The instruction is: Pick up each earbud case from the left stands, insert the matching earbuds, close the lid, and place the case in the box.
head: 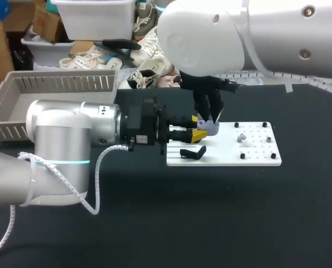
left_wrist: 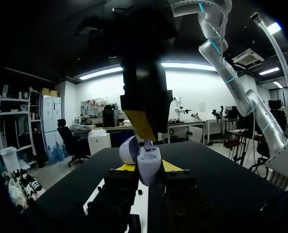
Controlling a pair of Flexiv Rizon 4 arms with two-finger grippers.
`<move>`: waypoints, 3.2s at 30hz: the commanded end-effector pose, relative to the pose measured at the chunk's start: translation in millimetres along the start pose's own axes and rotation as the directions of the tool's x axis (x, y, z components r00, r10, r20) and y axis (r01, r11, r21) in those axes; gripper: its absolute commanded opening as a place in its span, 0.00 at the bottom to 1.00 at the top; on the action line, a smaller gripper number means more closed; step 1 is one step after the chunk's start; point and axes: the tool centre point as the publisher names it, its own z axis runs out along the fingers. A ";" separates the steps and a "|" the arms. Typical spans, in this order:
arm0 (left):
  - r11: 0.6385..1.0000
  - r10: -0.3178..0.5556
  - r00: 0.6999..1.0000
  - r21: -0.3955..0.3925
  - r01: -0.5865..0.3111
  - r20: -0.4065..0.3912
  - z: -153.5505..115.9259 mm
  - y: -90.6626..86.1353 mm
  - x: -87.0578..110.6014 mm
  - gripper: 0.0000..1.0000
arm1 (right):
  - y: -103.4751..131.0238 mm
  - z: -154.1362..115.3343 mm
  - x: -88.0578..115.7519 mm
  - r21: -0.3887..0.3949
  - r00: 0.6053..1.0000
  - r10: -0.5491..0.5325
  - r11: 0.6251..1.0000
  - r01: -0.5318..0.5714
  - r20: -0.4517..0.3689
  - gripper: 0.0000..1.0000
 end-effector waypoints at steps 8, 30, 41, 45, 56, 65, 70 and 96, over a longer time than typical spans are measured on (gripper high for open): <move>1.000 0.001 1.000 -0.003 -0.001 0.003 -0.3 -0.5 0.2 0.00 | 2.5 5.2 0.0 0.007 1.000 0.002 1.000 -0.002 -0.008 0.00; 1.000 0.001 1.000 -0.003 -0.001 0.003 -0.3 -0.5 0.2 0.00 | -9.7 0.3 -1.8 -0.033 0.999 0.032 0.999 -0.034 -0.039 0.38; 1.000 0.001 1.000 -0.003 -0.001 0.003 -0.3 -0.5 0.2 0.00 | -56.2 1.4 -16.5 -0.217 0.996 -0.072 0.974 0.059 -0.054 0.54; 1.000 0.001 1.000 -0.003 -0.001 0.003 -0.3 -0.5 0.2 0.00 | -62.7 0.1 -25.3 -0.275 0.988 -0.154 0.951 0.142 -0.022 0.55; 1.000 0.001 1.000 -0.003 -0.001 0.003 -0.3 -0.5 0.2 0.00 | -70.6 14.4 -66.5 -0.375 0.971 -0.238 0.898 0.233 0.033 0.51; 1.000 0.001 1.000 -0.003 -0.001 0.003 -0.3 -0.5 0.2 0.00 | -51.8 49.8 -75.0 -0.439 0.971 -0.238 0.870 0.225 0.024 0.51; 1.000 0.001 1.000 -0.003 -0.001 0.003 -0.3 -0.5 0.2 0.00 | -48.0 70.3 -82.0 -0.447 0.977 -0.206 0.870 0.209 0.057 0.58; 1.000 0.001 1.000 -0.003 -0.001 0.003 -0.3 -0.5 0.2 0.00 | -21.6 143.9 -101.8 -0.446 0.994 -0.102 0.888 0.112 0.047 0.56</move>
